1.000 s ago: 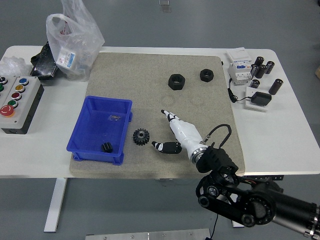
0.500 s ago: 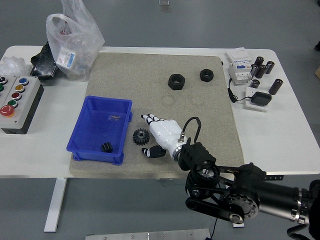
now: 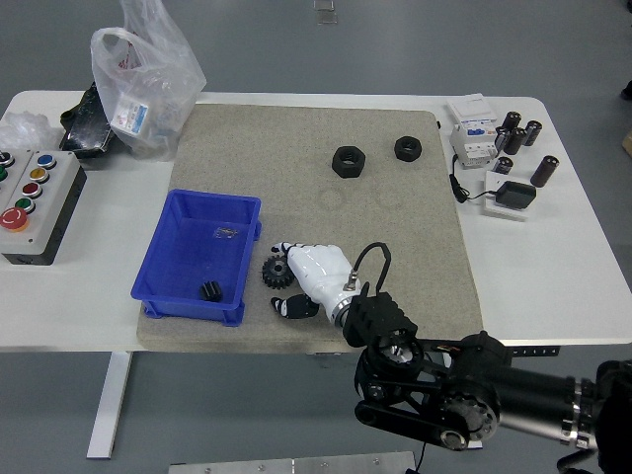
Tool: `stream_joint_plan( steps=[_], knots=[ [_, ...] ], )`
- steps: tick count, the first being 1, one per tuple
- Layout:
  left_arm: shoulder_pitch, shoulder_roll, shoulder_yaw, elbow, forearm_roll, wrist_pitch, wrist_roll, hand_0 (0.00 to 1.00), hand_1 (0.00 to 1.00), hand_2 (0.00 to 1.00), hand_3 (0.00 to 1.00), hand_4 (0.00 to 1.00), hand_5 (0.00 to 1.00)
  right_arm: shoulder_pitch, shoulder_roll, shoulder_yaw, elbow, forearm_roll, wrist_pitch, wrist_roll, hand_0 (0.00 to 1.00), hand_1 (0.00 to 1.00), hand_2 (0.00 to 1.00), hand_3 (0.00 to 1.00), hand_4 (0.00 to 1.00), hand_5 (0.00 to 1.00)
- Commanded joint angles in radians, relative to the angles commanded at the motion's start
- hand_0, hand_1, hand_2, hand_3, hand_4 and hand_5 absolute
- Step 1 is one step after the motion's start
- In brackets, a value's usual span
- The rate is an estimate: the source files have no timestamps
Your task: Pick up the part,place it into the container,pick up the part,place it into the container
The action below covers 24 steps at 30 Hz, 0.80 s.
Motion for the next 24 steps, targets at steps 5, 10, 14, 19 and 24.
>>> stream_joint_plan(
  steps=[5,10,14,19,24],
  knots=[
    [0.001,0.000,0.005,0.000,-0.004,-0.001,-0.001,0.616,0.611,0.610,0.611,0.511,0.423,-0.003,0.001,-0.006,-0.006,0.000,-0.020,0.000,0.289,0.479,0.380,0.633,0.521,0.145],
    [0.002,0.001,0.009,0.000,-0.008,-0.002,-0.002,0.616,0.611,0.611,0.612,0.509,0.426,-0.006,-0.003,0.006,-0.005,-0.020,-0.051,0.000,0.276,0.473,0.367,0.627,0.509,0.092],
    [0.003,0.002,0.012,0.000,-0.011,-0.003,-0.003,0.616,0.611,0.611,0.612,0.508,0.425,-0.007,-0.009,0.037,0.002,-0.047,-0.077,0.000,0.266,0.463,0.359,0.620,0.528,0.095],
    [0.003,0.003,0.014,0.000,-0.013,-0.003,-0.003,0.616,0.611,0.611,0.612,0.508,0.425,0.001,-0.018,0.097,0.006,-0.085,-0.099,0.000,0.266,0.463,0.359,0.620,0.528,0.095],
    [0.004,0.004,0.013,0.000,-0.013,-0.003,-0.001,0.616,0.611,0.611,0.612,0.508,0.428,0.042,-0.015,0.120,0.016,-0.106,-0.115,0.000,0.263,0.463,0.360,0.621,0.535,0.088]
  ],
)
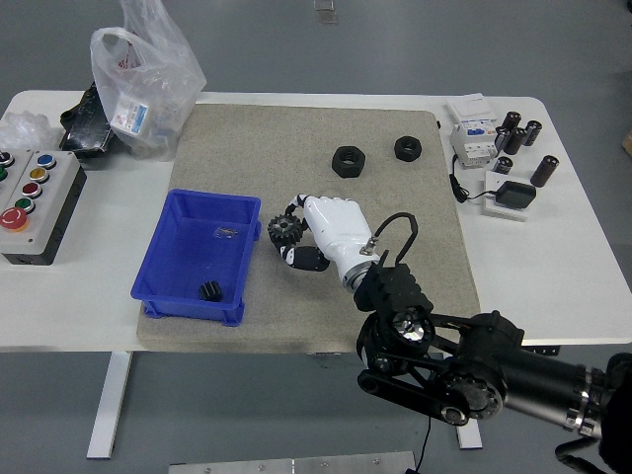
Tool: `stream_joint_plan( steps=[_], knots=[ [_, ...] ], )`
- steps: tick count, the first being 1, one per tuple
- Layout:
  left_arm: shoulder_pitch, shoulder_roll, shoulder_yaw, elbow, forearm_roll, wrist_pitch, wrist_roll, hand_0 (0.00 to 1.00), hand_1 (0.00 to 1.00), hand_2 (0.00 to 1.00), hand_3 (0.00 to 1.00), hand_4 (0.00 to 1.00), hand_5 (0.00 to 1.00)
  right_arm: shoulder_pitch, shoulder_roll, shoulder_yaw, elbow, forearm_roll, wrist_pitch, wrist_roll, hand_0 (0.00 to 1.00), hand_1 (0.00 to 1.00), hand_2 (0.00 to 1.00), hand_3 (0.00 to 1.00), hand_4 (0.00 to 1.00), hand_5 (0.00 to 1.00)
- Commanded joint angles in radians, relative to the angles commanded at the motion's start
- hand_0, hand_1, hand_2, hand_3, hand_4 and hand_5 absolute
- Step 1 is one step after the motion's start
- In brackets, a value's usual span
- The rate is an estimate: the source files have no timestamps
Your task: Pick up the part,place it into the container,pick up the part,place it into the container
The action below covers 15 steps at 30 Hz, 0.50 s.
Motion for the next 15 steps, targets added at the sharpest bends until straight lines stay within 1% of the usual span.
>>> stream_joint_plan(
  steps=[5,9,10,12,13,14,15],
  knots=[
    [-0.001,0.001,0.003,0.000,-0.004,0.000,0.000,0.616,0.611,0.612,0.613,0.508,0.431,0.053,0.032,-0.042,0.020,-0.010,-0.020,0.000,0.261,0.461,0.359,0.620,0.543,0.100],
    [-0.002,0.002,0.007,0.000,-0.009,0.000,0.002,0.616,0.611,0.612,0.613,0.506,0.435,0.085,0.065,-0.112,0.031,0.046,-0.042,0.001,0.269,0.462,0.360,0.617,0.551,0.111],
    [-0.003,0.003,0.008,0.000,-0.010,0.000,0.002,0.616,0.611,0.612,0.613,0.506,0.435,0.092,0.066,-0.132,0.030,0.066,-0.044,0.006,0.269,0.462,0.360,0.617,0.551,0.111],
    [-0.004,0.003,0.011,0.000,-0.010,0.000,0.003,0.616,0.611,0.612,0.613,0.506,0.435,0.100,0.066,-0.158,0.026,0.099,-0.034,0.022,0.269,0.462,0.360,0.617,0.551,0.111],
    [-0.005,0.003,0.012,0.000,-0.010,0.000,0.003,0.616,0.611,0.612,0.613,0.506,0.435,0.102,0.066,-0.164,0.023,0.108,-0.021,0.030,0.269,0.462,0.360,0.617,0.551,0.111],
    [-0.006,0.003,0.012,0.000,-0.010,-0.001,0.003,0.616,0.609,0.612,0.614,0.507,0.439,0.104,0.066,-0.167,0.020,0.112,-0.007,0.035,0.468,0.730,0.739,0.762,0.590,0.106],
    [-0.007,0.003,0.014,0.000,-0.010,-0.001,0.003,0.616,0.609,0.612,0.614,0.507,0.439,0.106,0.066,-0.168,0.016,0.114,0.011,0.040,0.468,0.730,0.739,0.762,0.590,0.106]
  ],
)
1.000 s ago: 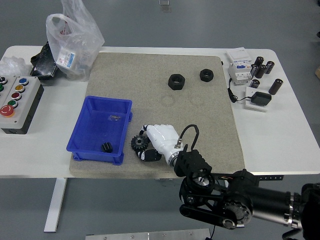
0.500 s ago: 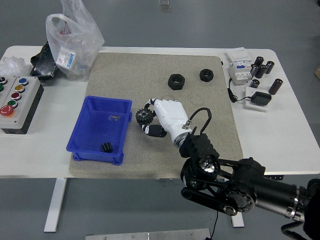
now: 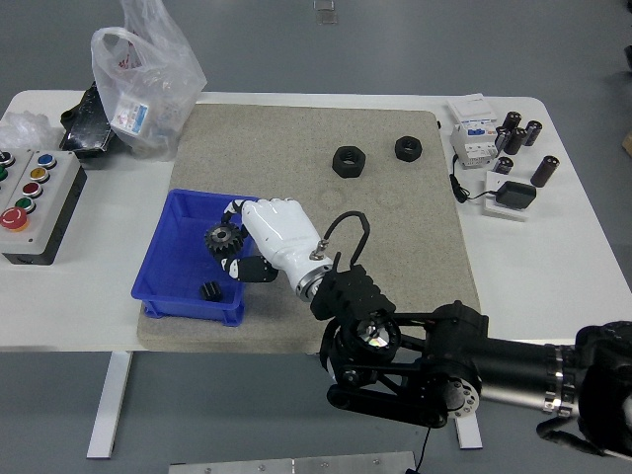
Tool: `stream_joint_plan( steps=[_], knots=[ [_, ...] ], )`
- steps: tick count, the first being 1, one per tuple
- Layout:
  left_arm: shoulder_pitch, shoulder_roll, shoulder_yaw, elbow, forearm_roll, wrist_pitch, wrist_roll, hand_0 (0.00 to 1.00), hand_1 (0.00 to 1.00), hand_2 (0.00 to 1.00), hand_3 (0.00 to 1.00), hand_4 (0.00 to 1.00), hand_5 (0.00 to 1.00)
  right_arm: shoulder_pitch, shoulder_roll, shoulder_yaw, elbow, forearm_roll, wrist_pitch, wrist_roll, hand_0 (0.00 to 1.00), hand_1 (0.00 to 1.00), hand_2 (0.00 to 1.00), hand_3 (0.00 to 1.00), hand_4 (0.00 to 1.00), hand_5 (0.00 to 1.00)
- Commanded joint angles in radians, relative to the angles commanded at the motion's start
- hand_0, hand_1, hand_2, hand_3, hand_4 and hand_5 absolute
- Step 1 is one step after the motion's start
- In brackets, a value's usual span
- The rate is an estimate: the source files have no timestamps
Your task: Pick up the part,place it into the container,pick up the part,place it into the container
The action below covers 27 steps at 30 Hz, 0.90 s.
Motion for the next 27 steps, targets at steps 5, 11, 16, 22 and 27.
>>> stream_joint_plan(
  steps=[5,11,16,22,27],
  knots=[
    [0.000,0.001,-0.001,0.000,0.002,0.000,0.002,0.616,0.610,0.610,0.612,0.497,0.443,0.001,0.000,0.006,-0.006,-0.010,0.030,0.008,0.697,0.903,0.955,0.998,0.636,0.139],
    [0.000,0.003,-0.001,0.000,-0.002,0.001,0.000,0.615,0.608,0.605,0.610,0.485,0.443,-0.006,0.000,0.013,-0.004,-0.014,0.064,0.007,0.713,0.932,0.972,0.998,0.676,0.165],
    [-0.001,0.003,-0.003,0.000,0.000,0.001,-0.004,0.615,0.608,0.605,0.610,0.485,0.443,-0.029,0.000,0.065,0.008,-0.040,0.046,0.008,0.713,0.932,0.972,0.998,0.676,0.165],
    [0.006,-0.002,-0.018,0.000,0.010,0.002,-0.004,0.615,0.608,0.606,0.609,0.491,0.447,-0.122,-0.033,0.218,0.062,-0.073,-0.037,0.059,0.700,0.913,0.956,0.995,0.663,0.141],
    [0.016,-0.005,-0.037,0.000,0.022,0.005,-0.004,0.615,0.608,0.605,0.610,0.491,0.445,-0.215,-0.084,0.372,0.082,-0.048,-0.108,0.145,0.680,0.850,0.895,0.949,0.638,0.125]
  ],
)
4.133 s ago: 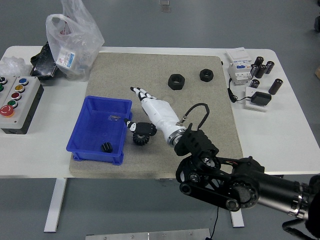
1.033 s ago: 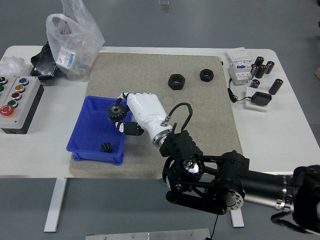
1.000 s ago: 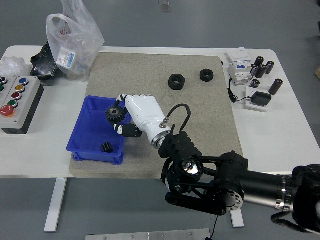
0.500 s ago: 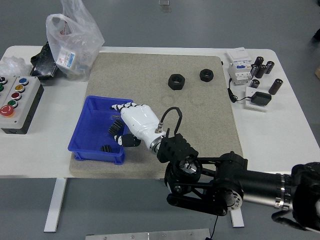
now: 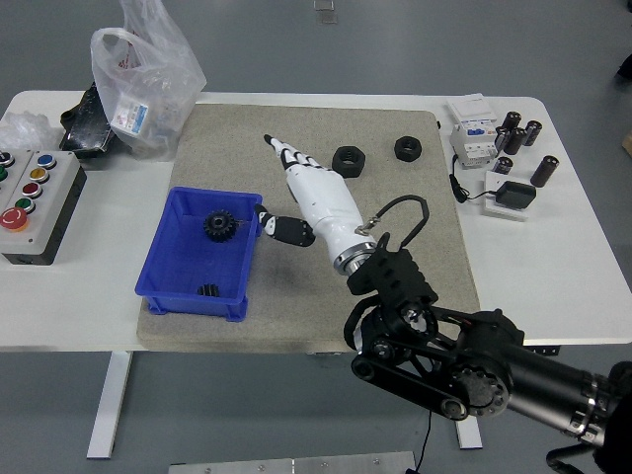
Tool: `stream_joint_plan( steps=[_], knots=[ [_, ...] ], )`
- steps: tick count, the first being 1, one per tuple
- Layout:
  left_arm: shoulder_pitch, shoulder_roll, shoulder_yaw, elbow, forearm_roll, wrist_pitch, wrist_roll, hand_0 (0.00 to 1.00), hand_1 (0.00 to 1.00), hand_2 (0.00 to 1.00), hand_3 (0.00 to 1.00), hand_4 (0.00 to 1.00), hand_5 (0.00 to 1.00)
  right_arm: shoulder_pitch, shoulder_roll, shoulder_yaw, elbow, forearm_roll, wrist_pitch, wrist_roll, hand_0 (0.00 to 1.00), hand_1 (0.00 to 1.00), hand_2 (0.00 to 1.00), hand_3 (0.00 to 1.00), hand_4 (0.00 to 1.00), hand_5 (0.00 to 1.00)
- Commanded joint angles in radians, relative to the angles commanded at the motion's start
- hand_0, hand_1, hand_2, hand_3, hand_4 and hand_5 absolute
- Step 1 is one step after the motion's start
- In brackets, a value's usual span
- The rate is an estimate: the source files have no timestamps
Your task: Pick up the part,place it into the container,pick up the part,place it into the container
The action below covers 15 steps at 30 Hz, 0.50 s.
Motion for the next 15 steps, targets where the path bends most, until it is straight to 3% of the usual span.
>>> stream_joint_plan(
  steps=[5,10,15],
  knots=[
    [0.003,-0.001,-0.013,0.000,0.013,0.001,-0.004,0.614,0.608,0.605,0.610,0.489,0.444,-0.086,-0.029,0.144,-0.006,0.054,-0.052,0.098,0.672,0.845,0.882,0.931,0.653,0.156],
    [0.000,0.006,-0.011,0.000,0.021,0.000,-0.018,0.614,0.608,0.601,0.606,0.457,0.421,-0.163,-0.055,0.269,-0.019,0.099,-0.053,0.158,0.662,0.840,0.874,0.922,0.679,0.181],
    [0.005,0.011,-0.020,0.000,0.031,0.001,-0.025,0.614,0.608,0.601,0.605,0.453,0.416,-0.243,-0.088,0.394,0.018,0.095,-0.058,0.190,0.660,0.851,0.870,0.922,0.681,0.182]
  ],
)
